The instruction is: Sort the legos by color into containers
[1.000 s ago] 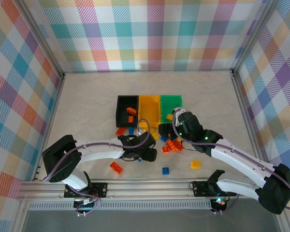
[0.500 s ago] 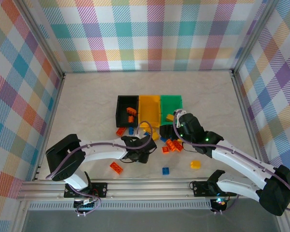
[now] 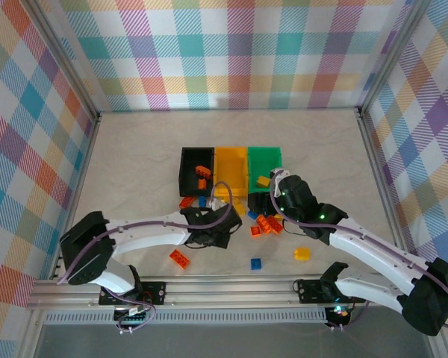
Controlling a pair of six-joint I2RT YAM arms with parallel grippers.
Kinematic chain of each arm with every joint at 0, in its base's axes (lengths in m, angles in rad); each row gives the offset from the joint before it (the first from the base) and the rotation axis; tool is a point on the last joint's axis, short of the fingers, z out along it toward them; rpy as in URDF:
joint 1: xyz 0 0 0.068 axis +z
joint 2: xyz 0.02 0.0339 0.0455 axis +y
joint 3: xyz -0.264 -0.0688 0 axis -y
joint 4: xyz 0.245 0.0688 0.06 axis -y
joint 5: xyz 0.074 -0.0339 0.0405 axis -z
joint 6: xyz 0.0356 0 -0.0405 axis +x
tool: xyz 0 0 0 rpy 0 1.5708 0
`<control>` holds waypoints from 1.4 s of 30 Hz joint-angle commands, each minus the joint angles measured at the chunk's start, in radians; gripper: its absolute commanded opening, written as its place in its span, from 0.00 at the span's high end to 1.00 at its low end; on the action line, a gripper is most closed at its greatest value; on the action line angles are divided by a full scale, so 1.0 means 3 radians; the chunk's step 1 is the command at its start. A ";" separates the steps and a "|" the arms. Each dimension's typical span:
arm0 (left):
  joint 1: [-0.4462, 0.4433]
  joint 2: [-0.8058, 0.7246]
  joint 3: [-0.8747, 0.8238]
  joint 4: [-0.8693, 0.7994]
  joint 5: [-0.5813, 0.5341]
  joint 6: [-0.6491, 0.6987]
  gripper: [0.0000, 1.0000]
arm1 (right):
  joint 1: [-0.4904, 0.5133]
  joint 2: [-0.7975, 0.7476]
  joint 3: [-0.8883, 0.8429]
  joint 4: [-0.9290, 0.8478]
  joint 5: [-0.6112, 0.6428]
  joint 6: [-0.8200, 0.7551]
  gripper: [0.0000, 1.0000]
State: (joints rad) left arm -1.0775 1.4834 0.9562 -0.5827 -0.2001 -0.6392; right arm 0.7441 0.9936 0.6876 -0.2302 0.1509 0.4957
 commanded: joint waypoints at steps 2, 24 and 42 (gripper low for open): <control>0.0484 -0.0066 0.0553 -0.0025 -0.0114 0.0231 0.90 | -0.0038 -0.0092 -0.0089 0.0014 0.0092 0.0096 0.17; 0.1082 0.2320 0.3039 -0.0541 -0.0283 0.0345 0.82 | -0.0092 -0.0484 -0.0205 -0.0342 0.0141 0.0163 0.17; 0.0946 0.1199 0.2120 0.0183 0.0122 0.0220 0.10 | -0.0112 -0.0456 -0.0288 -0.1153 0.0243 0.0740 0.17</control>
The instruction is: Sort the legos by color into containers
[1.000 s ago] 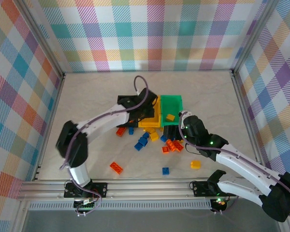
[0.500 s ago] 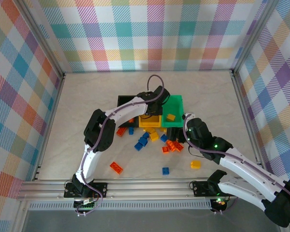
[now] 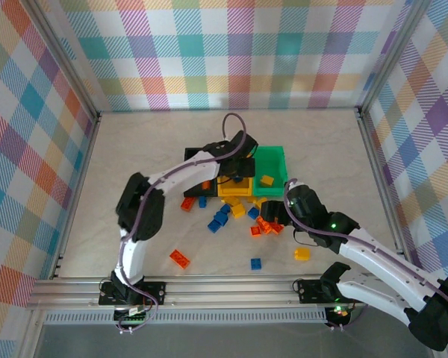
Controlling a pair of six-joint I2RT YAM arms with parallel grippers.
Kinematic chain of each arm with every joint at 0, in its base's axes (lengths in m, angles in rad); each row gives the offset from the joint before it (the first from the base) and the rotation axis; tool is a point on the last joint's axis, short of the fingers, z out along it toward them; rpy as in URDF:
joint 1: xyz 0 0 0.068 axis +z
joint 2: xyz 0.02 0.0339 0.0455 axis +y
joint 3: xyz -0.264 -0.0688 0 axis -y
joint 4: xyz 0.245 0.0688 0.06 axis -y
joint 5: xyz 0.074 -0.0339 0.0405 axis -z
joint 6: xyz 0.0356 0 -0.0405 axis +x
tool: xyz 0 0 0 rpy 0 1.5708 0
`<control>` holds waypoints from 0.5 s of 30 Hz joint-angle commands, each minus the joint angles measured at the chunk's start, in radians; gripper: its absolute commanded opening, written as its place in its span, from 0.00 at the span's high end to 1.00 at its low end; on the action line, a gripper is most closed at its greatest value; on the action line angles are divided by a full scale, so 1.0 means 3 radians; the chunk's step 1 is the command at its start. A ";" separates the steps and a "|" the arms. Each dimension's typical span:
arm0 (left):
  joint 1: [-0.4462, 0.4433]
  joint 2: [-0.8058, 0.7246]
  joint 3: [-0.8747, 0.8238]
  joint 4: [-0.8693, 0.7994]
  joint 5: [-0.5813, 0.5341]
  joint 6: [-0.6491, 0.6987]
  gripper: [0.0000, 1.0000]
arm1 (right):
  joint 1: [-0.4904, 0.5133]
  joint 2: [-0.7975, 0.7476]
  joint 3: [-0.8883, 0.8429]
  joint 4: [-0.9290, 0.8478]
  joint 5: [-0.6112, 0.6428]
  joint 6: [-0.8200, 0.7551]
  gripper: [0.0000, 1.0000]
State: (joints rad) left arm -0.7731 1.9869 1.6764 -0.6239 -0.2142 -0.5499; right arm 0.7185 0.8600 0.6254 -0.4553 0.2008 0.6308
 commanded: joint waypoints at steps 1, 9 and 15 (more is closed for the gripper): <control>-0.0082 -0.0639 -0.0497 0.0454 0.0242 -0.0134 0.05 | -0.0035 0.0003 -0.0104 -0.0521 0.0073 0.0368 0.17; -0.0178 -0.1665 -0.2066 0.1340 0.0522 -0.0534 0.00 | -0.0094 0.0143 -0.0087 -0.1485 0.0050 0.0776 0.15; -0.0174 -0.2067 -0.2576 0.1491 0.0489 -0.0613 0.00 | -0.0238 0.0255 -0.0123 -0.1775 -0.0139 0.0953 0.14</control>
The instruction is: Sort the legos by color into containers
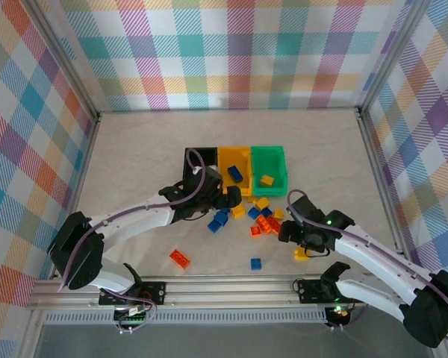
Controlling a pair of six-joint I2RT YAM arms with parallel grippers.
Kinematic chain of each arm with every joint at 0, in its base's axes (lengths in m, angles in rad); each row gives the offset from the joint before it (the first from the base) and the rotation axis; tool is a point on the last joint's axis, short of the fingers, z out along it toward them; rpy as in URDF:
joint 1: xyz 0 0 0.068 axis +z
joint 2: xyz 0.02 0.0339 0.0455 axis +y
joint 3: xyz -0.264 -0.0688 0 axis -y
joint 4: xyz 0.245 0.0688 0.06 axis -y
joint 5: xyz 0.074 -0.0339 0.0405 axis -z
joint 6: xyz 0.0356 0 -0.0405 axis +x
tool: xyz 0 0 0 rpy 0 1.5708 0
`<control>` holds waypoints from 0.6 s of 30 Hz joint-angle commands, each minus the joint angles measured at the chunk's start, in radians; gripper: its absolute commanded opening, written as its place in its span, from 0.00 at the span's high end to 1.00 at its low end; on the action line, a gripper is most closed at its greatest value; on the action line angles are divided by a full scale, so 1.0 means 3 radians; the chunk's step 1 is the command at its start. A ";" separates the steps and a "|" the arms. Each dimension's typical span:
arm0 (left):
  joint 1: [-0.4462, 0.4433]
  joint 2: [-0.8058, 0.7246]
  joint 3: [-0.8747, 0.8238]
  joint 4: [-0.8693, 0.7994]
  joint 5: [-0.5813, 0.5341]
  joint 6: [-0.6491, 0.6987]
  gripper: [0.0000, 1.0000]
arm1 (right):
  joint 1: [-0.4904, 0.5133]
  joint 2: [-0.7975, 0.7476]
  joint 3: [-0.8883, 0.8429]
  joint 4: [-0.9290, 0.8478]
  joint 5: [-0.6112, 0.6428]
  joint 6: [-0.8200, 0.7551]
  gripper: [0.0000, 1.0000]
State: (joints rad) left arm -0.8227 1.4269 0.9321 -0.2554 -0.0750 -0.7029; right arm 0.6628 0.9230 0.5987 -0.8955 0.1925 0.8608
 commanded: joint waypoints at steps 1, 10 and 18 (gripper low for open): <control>-0.0011 -0.0242 -0.0133 0.0249 0.0007 -0.0101 0.00 | -0.0074 0.0092 -0.0060 -0.0322 -0.0153 0.0246 0.13; 0.0006 -0.0400 -0.0309 0.0310 0.0013 -0.0095 0.00 | -0.0188 0.0555 -0.0082 -0.0187 -0.0165 0.0214 0.21; 0.0018 -0.0455 -0.0340 0.0291 -0.0020 -0.0101 0.00 | -0.0210 0.0841 0.0038 -0.0219 -0.0169 0.0096 0.31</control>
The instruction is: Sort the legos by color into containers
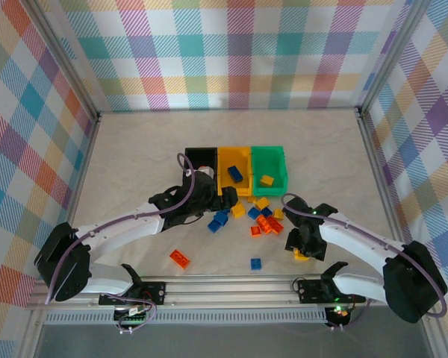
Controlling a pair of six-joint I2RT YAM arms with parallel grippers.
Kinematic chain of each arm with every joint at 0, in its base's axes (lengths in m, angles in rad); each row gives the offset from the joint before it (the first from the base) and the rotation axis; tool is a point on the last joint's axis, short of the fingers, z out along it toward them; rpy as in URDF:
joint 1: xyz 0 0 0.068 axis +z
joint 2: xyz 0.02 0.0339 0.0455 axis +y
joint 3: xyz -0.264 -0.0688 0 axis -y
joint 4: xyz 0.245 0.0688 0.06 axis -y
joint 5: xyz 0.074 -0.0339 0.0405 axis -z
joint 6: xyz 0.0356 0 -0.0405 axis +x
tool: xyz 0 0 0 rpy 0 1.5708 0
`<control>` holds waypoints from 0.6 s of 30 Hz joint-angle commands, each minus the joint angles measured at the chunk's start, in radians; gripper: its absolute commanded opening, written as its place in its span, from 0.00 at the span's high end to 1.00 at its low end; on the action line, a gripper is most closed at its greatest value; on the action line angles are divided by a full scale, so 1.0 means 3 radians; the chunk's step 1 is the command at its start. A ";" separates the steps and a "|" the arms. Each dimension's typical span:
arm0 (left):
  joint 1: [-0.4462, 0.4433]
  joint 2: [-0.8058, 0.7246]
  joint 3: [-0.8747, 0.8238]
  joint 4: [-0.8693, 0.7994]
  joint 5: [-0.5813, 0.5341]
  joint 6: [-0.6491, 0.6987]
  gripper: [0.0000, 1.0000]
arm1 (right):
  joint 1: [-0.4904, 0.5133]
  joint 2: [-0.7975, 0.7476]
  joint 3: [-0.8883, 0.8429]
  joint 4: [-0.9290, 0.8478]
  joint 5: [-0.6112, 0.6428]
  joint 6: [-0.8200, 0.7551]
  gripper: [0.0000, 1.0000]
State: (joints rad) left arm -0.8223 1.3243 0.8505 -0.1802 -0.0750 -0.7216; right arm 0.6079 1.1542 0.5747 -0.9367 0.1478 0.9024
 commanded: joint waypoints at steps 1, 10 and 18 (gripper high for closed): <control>0.0021 -0.0128 -0.0069 0.0034 -0.0038 -0.0039 0.00 | -0.0027 0.0106 0.0136 -0.0078 -0.0039 -0.0082 0.34; 0.0041 -0.0176 -0.0069 -0.0025 -0.0098 -0.0034 0.00 | -0.0030 0.0040 0.0103 -0.0044 -0.0159 -0.0167 0.42; 0.0051 -0.0180 -0.0054 -0.0076 -0.0144 -0.0032 0.00 | -0.0037 0.0021 0.0097 0.0056 -0.0308 -0.0265 0.59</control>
State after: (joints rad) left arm -0.8150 1.2915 0.8345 -0.1818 -0.0978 -0.7223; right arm 0.6014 1.1767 0.5972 -0.9318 0.0944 0.8360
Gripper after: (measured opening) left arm 0.998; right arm 0.440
